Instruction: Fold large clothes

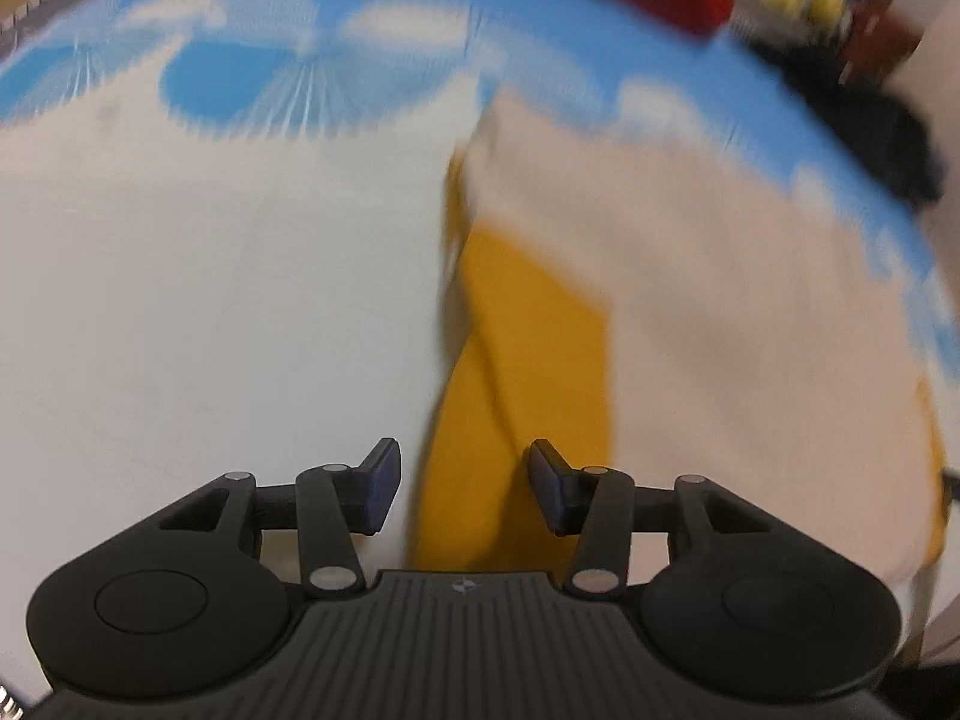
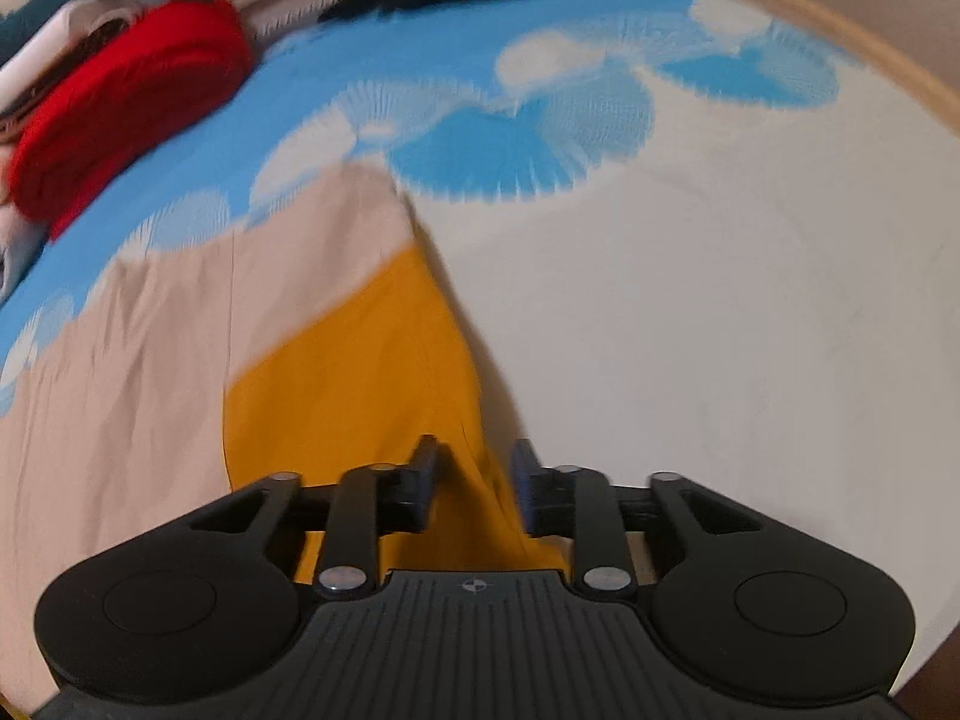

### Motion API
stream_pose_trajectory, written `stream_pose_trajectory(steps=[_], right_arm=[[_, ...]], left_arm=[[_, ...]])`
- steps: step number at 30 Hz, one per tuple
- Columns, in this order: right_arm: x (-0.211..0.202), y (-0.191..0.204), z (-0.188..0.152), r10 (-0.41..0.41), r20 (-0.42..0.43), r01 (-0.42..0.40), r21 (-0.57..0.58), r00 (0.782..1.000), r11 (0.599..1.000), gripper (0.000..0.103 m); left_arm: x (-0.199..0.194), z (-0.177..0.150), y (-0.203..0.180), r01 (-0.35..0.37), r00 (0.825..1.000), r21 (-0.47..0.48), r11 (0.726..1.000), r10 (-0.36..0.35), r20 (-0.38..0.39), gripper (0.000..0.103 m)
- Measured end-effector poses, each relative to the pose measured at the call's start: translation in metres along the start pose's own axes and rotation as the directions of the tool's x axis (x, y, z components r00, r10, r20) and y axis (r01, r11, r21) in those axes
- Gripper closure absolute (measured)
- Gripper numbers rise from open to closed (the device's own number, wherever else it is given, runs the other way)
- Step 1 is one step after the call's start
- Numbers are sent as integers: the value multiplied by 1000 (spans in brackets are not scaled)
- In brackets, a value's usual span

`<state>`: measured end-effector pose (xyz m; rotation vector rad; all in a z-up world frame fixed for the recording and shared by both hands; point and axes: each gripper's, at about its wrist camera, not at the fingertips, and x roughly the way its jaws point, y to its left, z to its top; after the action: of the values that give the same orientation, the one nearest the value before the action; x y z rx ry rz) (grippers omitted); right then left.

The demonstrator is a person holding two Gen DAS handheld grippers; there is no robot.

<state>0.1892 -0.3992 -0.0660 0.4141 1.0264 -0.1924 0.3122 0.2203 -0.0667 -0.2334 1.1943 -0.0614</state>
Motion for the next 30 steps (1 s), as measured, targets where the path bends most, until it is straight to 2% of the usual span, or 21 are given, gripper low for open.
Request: stream_pose_trajectory(steps=[1, 2, 3, 4, 5, 6, 7, 9, 10, 12, 14, 15, 17, 18, 21, 23, 24, 25, 27, 28, 30], right_arm=[[2, -4, -3, 6, -39, -6, -1, 999, 1000, 69], [4, -6, -7, -1, -68, 0, -9, 998, 1000, 69], [4, -7, -12, -9, -83, 8, -22, 997, 1000, 69], [2, -9, -15, -12, -93, 9, -34, 996, 999, 69], [0, -10, -17, -8, -99, 4, -41, 995, 999, 69], [-3, -12, -18, -1, -101, -4, -43, 995, 999, 80], [-7, -13, -18, 18, -94, -22, -41, 995, 999, 101], [-21, -16, -15, 60, -43, -61, -24, 997, 998, 103], [-31, -16, -14, 84, 1, -84, -17, 996, 996, 103], [-41, -18, -14, 101, 38, -100, -14, 994, 995, 103], [-34, -17, -18, 56, -15, -56, -24, 998, 998, 103], [-28, -16, -21, 27, -51, -29, -39, 998, 999, 101], [-21, -10, -26, -28, -78, 20, -93, 997, 995, 100], [-23, -6, -28, -56, -62, 47, -132, 997, 990, 95], [-38, 10, -30, -109, 53, 119, -268, 993, 956, 95], [-48, 16, -33, -78, 113, 111, -326, 991, 939, 95], [-49, 16, -31, -51, 113, 86, -331, 992, 940, 95], [-48, 15, -31, -22, 98, 53, -333, 995, 941, 95], [-35, 14, -33, -17, 19, 23, -345, 1000, 938, 95], [-25, 14, -37, -48, -35, 33, -355, 998, 934, 95], [-2, 10, -47, -169, -146, 99, -398, 975, 912, 95]], left_arm=[[3, -3, 3, 8, 1000, -3, 1000, -8, -30, 52], [4, -6, 5, 20, 999, -2, 1000, -20, -43, 56], [3, -7, 6, 40, 998, 4, 999, -39, -44, 80], [-1, -10, 6, 72, 997, 11, 997, -71, -42, 95], [-5, -10, 6, 81, 996, 19, 997, -80, -27, 99], [-11, -10, 4, 80, 997, 27, 996, -81, 1, 101], [-19, -9, 5, 94, 995, 20, 995, -95, 35, 101], [-35, -8, 10, 132, 987, -22, 991, -129, 97, 101], [-37, -9, 11, 129, 987, -30, 991, -126, 98, 101], [-28, -14, 6, 78, 997, -15, 997, -77, 31, 99], [-16, -19, -2, -17, 999, 28, 999, 19, -45, 94], [-16, -21, -3, -47, 998, 52, 998, 49, -50, 90], [-24, -20, -11, -73, 997, 98, 992, 74, -7, 86], [-31, -19, -13, -67, 998, 109, 992, 65, 26, 85], [-43, -16, -20, 28, 997, 133, 991, -38, 68, 85], [-40, -18, -32, 88, 995, 194, 977, -96, 32, 83], [-33, -22, -38, 92, 996, 233, 968, -93, -9, 77], [-22, -28, -45, 71, 996, 277, 958, -55, -65, 73], [0, -40, -53, -28, 987, 362, 932, 84, -140, 70], [4, -43, -55, -54, 981, 389, 920, 120, -149, 69], [0, -40, -56, -54, 984, 376, 925, 114, -139, 68]])
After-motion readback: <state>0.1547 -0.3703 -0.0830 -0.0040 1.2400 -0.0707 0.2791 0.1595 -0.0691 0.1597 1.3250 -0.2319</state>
